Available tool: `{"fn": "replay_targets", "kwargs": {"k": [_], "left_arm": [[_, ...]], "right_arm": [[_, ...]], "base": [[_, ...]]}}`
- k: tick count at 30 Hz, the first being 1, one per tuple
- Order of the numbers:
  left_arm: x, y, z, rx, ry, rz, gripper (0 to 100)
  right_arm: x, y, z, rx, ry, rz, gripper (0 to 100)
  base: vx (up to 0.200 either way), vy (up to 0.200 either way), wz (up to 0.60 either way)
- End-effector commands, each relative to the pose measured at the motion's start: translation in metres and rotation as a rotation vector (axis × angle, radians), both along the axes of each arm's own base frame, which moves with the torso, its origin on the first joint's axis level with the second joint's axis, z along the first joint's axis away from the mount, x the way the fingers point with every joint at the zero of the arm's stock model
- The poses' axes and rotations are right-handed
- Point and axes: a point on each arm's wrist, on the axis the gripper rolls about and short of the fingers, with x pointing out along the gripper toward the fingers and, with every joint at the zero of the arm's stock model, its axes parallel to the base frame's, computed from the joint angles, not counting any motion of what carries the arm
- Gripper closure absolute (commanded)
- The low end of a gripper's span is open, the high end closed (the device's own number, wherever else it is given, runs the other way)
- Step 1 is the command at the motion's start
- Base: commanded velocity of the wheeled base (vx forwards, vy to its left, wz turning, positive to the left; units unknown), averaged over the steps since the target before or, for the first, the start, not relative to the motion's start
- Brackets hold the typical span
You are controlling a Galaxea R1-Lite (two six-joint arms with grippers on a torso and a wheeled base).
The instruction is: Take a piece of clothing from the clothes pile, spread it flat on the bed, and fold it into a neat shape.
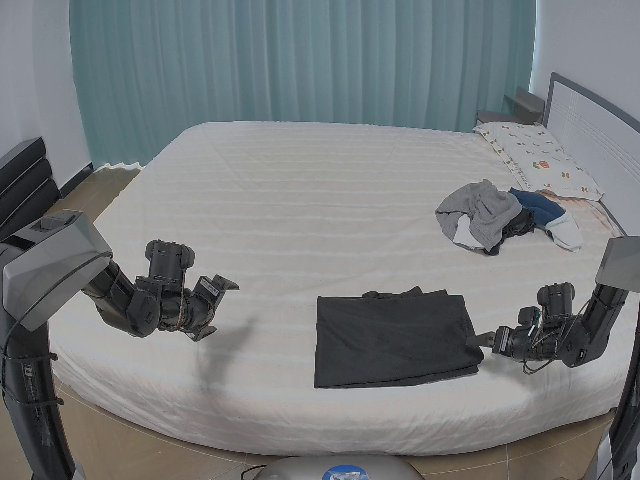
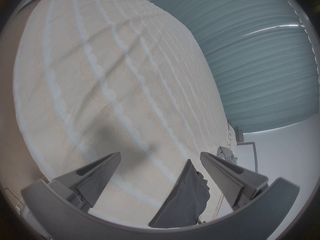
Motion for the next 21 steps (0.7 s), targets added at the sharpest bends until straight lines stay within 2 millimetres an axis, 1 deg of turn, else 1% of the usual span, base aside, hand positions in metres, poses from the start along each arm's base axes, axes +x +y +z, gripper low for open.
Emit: {"fn": "replay_targets", "kwargs": {"k": [1,5,8,13,16,17,21], "left_arm": [[0.0,0.0,0.0,0.002,-0.001,-0.002,0],[0.0,0.0,-0.001,0.002,0.002,-0.002,0],[0.0,0.0,-0.001,0.002,0.0,-0.002,0],[0.0,0.0,-0.001,0.002,0.0,-0.002,0],[0.0,0.0,-0.001,0.002,0.0,-0.002,0],[0.0,0.0,-0.001,0.002,0.0,-0.002,0],[0.0,0.0,-0.001,0.002,0.0,-0.002,0]], "right_arm": [[0.038,0.011,0.004,0.121,-0.04,-0.089,0],[0.071,0.019,-0.004,0.206,-0.055,-0.192,0],[0.085,0.02,-0.009,0.23,-0.058,-0.236,0],[0.092,0.019,-0.011,0.252,-0.062,-0.251,0],[0.096,0.021,-0.017,0.261,-0.057,-0.259,0],[0.098,0.026,-0.02,0.259,-0.055,-0.255,0],[0.102,0.028,-0.023,0.26,-0.059,-0.255,0]], "base": [[0.0,0.0,0.0],[0.0,0.0,0.0],[0.0,0.0,0.0],[0.0,0.0,0.0],[0.0,0.0,0.0],[0.0,0.0,0.0],[0.0,0.0,0.0]]}}
